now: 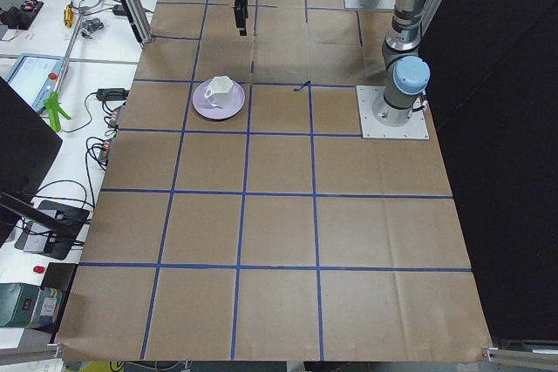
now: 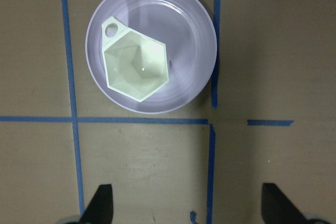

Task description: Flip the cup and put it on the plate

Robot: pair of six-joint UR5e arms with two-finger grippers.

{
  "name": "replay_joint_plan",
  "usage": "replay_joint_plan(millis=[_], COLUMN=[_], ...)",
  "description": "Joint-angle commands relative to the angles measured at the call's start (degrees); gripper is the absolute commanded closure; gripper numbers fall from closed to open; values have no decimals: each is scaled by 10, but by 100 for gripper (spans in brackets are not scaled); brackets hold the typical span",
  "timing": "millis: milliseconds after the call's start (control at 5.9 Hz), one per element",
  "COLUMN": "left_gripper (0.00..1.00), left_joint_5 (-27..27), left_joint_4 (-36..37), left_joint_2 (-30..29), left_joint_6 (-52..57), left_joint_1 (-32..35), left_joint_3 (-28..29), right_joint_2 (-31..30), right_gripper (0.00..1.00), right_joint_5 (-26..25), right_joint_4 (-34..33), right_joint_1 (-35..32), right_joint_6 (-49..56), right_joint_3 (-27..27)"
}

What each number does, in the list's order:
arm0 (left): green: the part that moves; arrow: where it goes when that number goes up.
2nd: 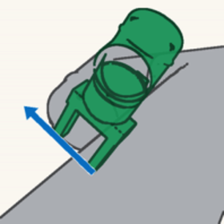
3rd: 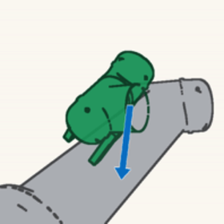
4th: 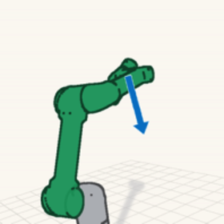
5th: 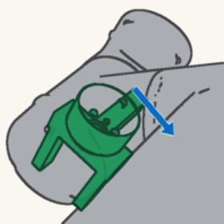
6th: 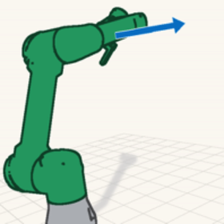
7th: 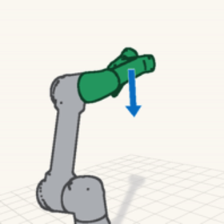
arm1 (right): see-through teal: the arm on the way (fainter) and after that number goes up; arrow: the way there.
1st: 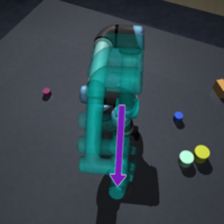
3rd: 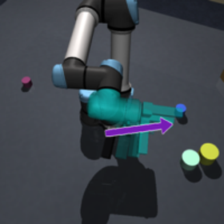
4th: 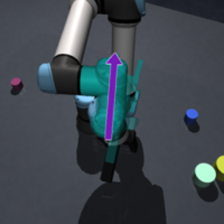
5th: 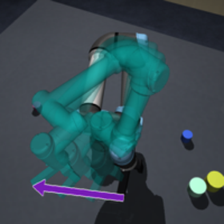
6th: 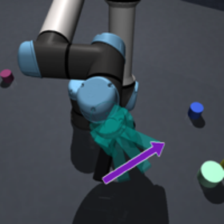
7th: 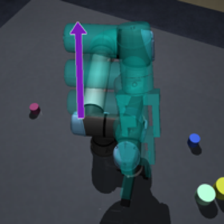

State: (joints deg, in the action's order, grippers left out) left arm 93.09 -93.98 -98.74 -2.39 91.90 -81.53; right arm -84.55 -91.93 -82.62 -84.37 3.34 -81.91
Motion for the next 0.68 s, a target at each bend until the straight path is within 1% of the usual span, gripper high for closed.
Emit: replay_joint_plan(millis=[0,339,508], left_gripper=[1,1,1], left_joint_5=[-12,-30,-28], left_joint_4=[-34,-36,-37], left_joint_2=[35,38,39], left_joint_6=[-16,-17,-16], left_joint_1=[14,14,14], left_joint_3=[-1,0,0], right_joint_2=[0,0,0], right_gripper=[0,0,0], right_joint_5=[0,0,0], right_joint_4=[0,0,0], right_joint_1=[0,0,0], right_joint_6=[0,0,0], right_joint_3=[0,0,0])
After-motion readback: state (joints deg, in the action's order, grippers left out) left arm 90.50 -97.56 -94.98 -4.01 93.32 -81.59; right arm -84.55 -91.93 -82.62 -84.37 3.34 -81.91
